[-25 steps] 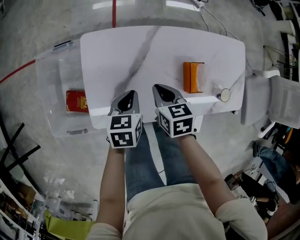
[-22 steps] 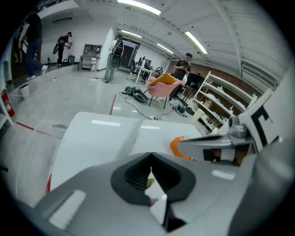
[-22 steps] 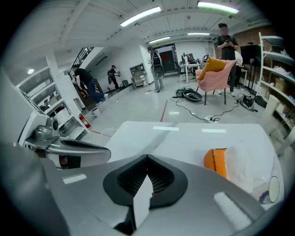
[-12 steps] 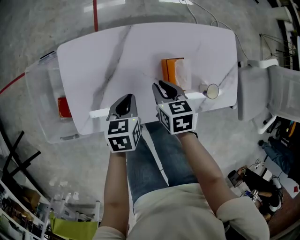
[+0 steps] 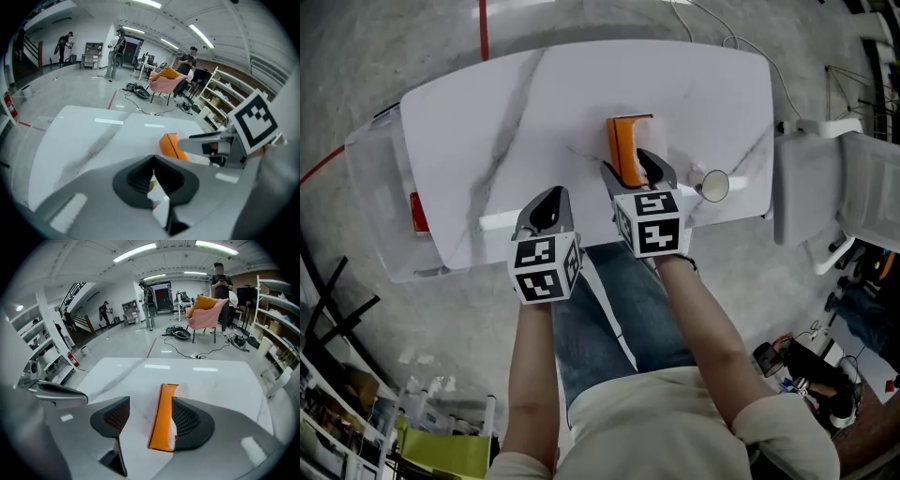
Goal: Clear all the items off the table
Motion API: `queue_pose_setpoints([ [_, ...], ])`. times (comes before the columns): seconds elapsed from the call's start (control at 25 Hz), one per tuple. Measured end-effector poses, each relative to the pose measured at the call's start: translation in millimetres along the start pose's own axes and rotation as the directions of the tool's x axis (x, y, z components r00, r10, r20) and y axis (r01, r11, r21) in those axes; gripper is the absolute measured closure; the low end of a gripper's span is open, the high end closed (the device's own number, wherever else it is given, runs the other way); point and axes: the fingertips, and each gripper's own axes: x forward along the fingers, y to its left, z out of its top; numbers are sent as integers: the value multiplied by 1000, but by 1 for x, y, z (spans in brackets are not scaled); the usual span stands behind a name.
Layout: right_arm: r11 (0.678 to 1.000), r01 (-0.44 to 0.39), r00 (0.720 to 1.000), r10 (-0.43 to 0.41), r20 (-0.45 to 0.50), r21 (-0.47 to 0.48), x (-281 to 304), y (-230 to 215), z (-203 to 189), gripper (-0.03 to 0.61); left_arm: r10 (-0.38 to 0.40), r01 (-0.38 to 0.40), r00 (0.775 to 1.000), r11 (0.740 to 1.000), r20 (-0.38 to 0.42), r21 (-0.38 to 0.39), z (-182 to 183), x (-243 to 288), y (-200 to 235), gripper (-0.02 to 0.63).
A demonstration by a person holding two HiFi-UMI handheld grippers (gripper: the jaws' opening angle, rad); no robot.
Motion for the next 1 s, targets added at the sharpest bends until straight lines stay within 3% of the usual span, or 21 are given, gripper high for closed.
queue_pose_setpoints([
  [0.36, 999, 51, 998, -51, -47, 3, 10, -42, -10, 227, -3, 3, 1000, 1000, -16, -1, 5, 17, -27, 604],
  [0.72, 998, 58, 991, -60, -122, -22, 36, -52, -29, 109, -7, 8, 999, 1000, -34, 3, 7, 24, -36, 604],
  [1.0, 998, 63, 982, -64, -177, -13, 58, -56, -40, 84, 7, -8, 998, 1000, -55, -16, -1, 26, -26, 604],
])
